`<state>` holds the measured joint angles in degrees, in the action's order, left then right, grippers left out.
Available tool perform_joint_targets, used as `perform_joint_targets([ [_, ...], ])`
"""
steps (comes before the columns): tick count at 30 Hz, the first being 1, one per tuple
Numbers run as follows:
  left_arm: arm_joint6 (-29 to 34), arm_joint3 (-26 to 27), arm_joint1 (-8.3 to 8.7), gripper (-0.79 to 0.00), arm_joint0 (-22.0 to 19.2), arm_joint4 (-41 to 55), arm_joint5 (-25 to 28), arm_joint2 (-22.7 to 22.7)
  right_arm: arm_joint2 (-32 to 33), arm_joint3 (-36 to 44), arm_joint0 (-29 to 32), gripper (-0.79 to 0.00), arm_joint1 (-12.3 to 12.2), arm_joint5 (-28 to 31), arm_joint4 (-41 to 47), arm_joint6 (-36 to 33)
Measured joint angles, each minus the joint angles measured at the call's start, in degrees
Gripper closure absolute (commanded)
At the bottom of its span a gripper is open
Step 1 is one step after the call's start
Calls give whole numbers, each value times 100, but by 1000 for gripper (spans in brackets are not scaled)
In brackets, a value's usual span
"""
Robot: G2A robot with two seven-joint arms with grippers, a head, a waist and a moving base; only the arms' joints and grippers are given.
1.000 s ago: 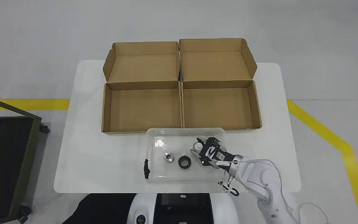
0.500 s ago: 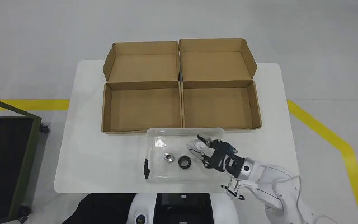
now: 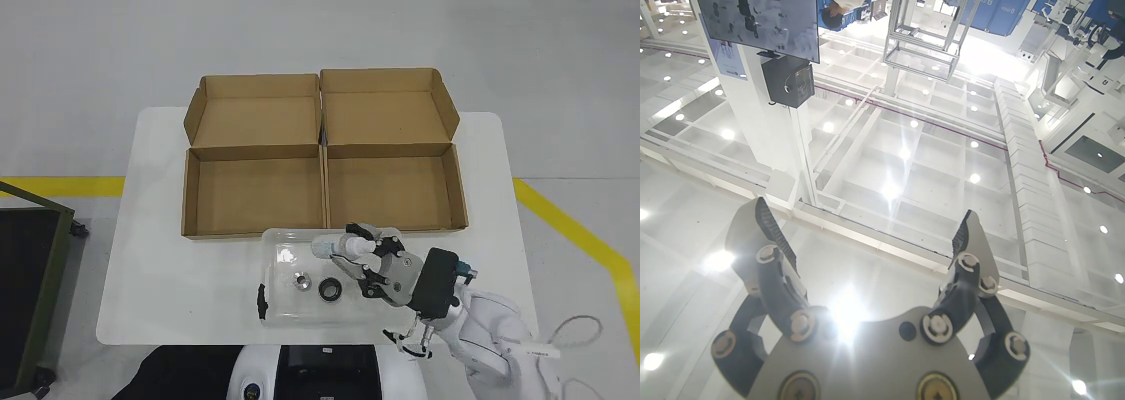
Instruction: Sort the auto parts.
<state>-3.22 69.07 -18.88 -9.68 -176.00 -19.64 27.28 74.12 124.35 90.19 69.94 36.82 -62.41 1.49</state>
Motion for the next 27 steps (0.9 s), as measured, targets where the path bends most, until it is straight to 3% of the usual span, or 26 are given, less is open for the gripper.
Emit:
perform_joint_targets([
  [9, 0, 0, 0, -785, 0, 0, 0, 0, 60, 25, -51, 0, 42, -129, 864, 1046],
  [18, 0, 0, 0, -785, 0, 0, 0, 0, 78, -26, -116, 0, 39, 223, 1429, 1235],
  [27, 0, 0, 0, -785, 0, 0, 0, 0, 205, 14, -124, 0, 41, 235, 1453, 1390],
])
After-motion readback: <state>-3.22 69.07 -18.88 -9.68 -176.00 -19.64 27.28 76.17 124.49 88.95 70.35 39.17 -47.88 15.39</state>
